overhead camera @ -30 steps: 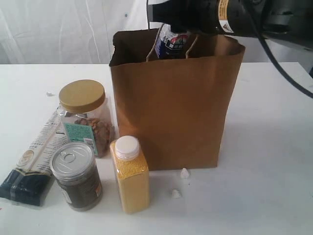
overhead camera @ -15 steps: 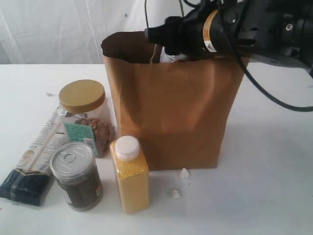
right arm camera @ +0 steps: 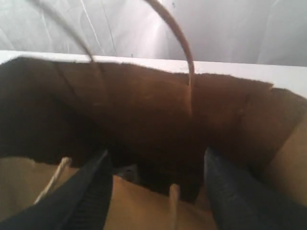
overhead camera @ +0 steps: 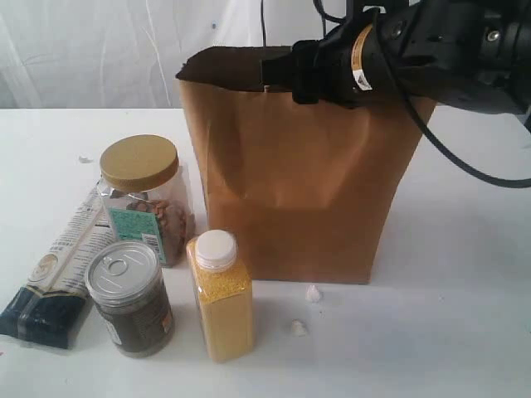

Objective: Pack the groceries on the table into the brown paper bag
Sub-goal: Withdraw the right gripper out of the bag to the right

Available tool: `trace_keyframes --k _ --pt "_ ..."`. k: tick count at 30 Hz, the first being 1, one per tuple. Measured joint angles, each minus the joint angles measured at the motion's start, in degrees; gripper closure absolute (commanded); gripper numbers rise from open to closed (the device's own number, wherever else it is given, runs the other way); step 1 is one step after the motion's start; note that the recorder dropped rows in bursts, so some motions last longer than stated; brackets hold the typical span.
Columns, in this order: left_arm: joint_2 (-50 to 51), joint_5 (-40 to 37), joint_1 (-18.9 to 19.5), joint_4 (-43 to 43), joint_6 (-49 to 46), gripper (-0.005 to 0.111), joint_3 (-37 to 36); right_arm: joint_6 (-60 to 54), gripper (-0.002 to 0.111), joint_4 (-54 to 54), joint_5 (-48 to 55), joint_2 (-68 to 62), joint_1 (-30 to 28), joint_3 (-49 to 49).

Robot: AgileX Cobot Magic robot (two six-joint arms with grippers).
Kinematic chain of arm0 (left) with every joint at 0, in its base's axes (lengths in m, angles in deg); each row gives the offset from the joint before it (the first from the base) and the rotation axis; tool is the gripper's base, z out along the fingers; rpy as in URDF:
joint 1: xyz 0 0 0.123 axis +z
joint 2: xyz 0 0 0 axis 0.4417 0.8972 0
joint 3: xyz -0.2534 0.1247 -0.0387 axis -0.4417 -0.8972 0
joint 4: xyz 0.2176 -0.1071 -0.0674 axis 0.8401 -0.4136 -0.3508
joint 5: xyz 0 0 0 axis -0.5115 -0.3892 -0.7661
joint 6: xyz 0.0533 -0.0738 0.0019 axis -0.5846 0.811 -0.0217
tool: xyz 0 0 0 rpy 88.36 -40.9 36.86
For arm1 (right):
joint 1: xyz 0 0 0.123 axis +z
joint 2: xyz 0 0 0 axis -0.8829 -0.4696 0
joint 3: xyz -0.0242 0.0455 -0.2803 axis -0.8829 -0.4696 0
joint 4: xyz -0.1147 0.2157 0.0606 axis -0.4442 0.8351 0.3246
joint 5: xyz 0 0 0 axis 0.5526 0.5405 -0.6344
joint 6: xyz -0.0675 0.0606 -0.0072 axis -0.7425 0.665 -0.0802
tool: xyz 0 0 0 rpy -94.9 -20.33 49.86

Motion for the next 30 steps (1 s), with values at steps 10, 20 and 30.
trace_keyframes --k 10,20,30 --pt "0.00 0.00 0.00 0.00 0.00 0.107 0.00 -7.38 0.044 2.78 1.45 0.27 0.00 0.00" --pt "0.00 0.00 0.00 0.00 0.00 0.107 0.00 -7.78 0.044 3.19 -3.37 10.25 0.00 3.48" --pt "0.00 0.00 0.00 0.00 0.00 0.107 0.00 -29.91 0.108 -11.40 32.56 25.65 -2.50 -0.70"
